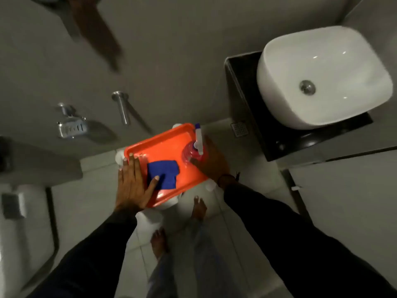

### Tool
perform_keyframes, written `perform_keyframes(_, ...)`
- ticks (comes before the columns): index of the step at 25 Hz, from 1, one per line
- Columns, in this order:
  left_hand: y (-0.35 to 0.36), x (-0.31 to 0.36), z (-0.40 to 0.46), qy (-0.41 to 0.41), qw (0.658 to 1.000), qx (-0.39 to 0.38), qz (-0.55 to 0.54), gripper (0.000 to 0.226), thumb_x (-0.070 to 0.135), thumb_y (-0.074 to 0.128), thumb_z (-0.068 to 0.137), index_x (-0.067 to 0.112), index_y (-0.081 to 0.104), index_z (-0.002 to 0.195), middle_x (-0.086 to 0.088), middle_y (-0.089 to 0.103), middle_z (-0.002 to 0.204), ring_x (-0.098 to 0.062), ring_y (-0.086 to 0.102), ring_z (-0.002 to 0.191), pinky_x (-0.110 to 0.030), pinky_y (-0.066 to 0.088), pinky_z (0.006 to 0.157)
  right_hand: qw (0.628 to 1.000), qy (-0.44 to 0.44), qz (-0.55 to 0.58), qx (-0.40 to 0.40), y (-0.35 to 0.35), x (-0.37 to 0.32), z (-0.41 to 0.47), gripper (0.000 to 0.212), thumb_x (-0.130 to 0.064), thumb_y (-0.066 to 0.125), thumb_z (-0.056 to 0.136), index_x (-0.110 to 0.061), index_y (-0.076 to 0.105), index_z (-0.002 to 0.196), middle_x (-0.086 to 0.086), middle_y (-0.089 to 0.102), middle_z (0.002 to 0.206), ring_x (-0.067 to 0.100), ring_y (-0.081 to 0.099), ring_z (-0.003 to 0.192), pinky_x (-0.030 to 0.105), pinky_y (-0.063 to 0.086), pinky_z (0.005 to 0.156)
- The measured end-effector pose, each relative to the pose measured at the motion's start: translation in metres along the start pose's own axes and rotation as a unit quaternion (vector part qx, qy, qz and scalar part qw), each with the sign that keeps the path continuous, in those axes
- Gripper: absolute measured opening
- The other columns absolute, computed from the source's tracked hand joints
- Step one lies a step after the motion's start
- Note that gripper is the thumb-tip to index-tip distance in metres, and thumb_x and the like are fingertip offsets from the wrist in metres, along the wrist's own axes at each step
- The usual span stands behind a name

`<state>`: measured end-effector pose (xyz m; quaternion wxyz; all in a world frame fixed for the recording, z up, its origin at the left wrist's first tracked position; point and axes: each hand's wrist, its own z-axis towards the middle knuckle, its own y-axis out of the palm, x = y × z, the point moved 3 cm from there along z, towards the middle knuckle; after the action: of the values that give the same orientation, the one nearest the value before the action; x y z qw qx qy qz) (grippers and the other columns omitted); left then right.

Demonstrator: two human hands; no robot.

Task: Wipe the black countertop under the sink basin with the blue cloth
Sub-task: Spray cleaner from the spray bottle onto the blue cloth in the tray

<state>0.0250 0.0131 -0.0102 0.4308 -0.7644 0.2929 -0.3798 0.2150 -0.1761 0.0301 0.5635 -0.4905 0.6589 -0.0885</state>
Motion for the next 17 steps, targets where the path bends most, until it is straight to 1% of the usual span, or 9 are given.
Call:
perform_keyframes(3,0.028,-0.012,-0.01,-0.076,0.997,0.016,0.01,0.101,0.07,0.026,0.091,-0.002,0.009,0.159,-0.023,0.011,0.168,-0.042,0.014,0.156,-0.057,0.018,0.126,0.991,-0.012,0.118,0.06,0.02,0.0,0.023,0.063,-0.032,0.08,0.082,-0.014,0.054,0.137,-0.004,0.07,0.112,0.011,0.066,0.101,0.032,0.052,0.092)
perform_keyframes(5,0.056,-0.021,-0.022,-0.111,0.993,0.004,0.027,0.098,0.068,0.03,0.093,-0.001,0.006,0.159,-0.023,0.007,0.169,-0.04,0.011,0.157,-0.058,0.019,0.126,0.983,-0.003,0.167,0.08,0.037,-0.003,0.038,0.047,-0.033,0.079,0.085,-0.008,0.062,0.121,-0.009,0.069,0.091,0.005,0.067,0.086,0.032,0.056,0.085)
perform_keyframes(8,0.074,-0.024,-0.036,-0.1,0.993,-0.008,0.055,0.105,0.072,0.034,0.09,0.002,0.002,0.16,-0.02,0.005,0.17,-0.037,0.008,0.158,-0.058,0.015,0.127,0.971,0.036,0.219,0.091,0.036,-0.016,0.049,0.028,-0.028,0.073,0.093,-0.003,0.069,0.104,0.015,0.074,0.087,0.026,0.073,0.083,0.044,0.058,0.083)
perform_keyframes(10,0.078,-0.024,-0.035,-0.105,0.993,-0.013,0.052,0.108,0.075,0.034,0.087,0.004,0.0,0.16,-0.018,0.004,0.17,-0.035,0.006,0.158,-0.059,0.01,0.127,0.949,0.08,0.297,0.066,0.023,-0.027,0.064,0.013,-0.026,0.069,0.095,-0.013,0.072,0.094,0.015,0.07,0.07,0.021,0.069,0.063,0.036,0.056,0.071)
perform_keyframes(11,0.079,-0.023,-0.034,-0.109,0.993,-0.017,0.046,0.108,0.077,0.031,0.087,0.005,-0.001,0.16,-0.017,0.003,0.171,-0.034,0.005,0.159,-0.06,0.008,0.127,0.934,0.093,0.342,0.041,0.016,-0.033,0.069,0.005,-0.026,0.069,0.095,-0.022,0.072,0.096,0.011,0.066,0.062,0.018,0.064,0.053,0.033,0.054,0.064)
perform_keyframes(12,0.079,-0.022,-0.033,-0.11,0.993,-0.021,0.047,0.108,0.078,0.028,0.086,0.006,-0.002,0.16,-0.016,0.002,0.171,-0.034,0.003,0.159,-0.061,0.007,0.127,0.924,0.091,0.373,0.006,0.012,-0.039,0.071,0.009,-0.025,0.069,0.095,-0.027,0.071,0.104,0.007,0.065,0.057,0.018,0.061,0.045,0.032,0.053,0.058)
perform_keyframes(14,0.078,-0.022,-0.034,-0.106,0.992,-0.035,0.052,0.108,0.08,0.022,0.085,0.007,-0.002,0.161,-0.015,0.0,0.171,-0.034,0.002,0.159,-0.061,0.008,0.127,0.923,0.07,0.371,-0.078,0.012,-0.051,0.064,0.025,-0.027,0.068,0.097,-0.022,0.066,0.121,0.005,0.067,0.059,0.019,0.06,0.039,0.034,0.054,0.05)
perform_keyframes(15,0.076,-0.021,-0.034,-0.102,0.993,-0.037,0.051,0.108,0.08,0.022,0.084,0.008,-0.001,0.161,-0.015,0.0,0.171,-0.034,0.003,0.159,-0.061,0.008,0.127,0.925,0.061,0.362,-0.102,0.014,-0.052,0.056,0.026,-0.027,0.067,0.097,-0.021,0.065,0.122,0.007,0.07,0.068,0.02,0.06,0.039,0.036,0.054,0.05)
perform_keyframes(17,0.074,-0.02,-0.033,-0.093,0.994,-0.031,0.05,0.108,0.08,0.022,0.084,0.008,0.0,0.161,-0.015,0.001,0.171,-0.035,0.004,0.159,-0.06,0.008,0.127,0.933,0.059,0.332,-0.127,0.021,-0.045,0.037,0.014,-0.025,0.066,0.098,-0.03,0.066,0.111,0.008,0.073,0.09,0.023,0.06,0.042,0.041,0.052,0.055)
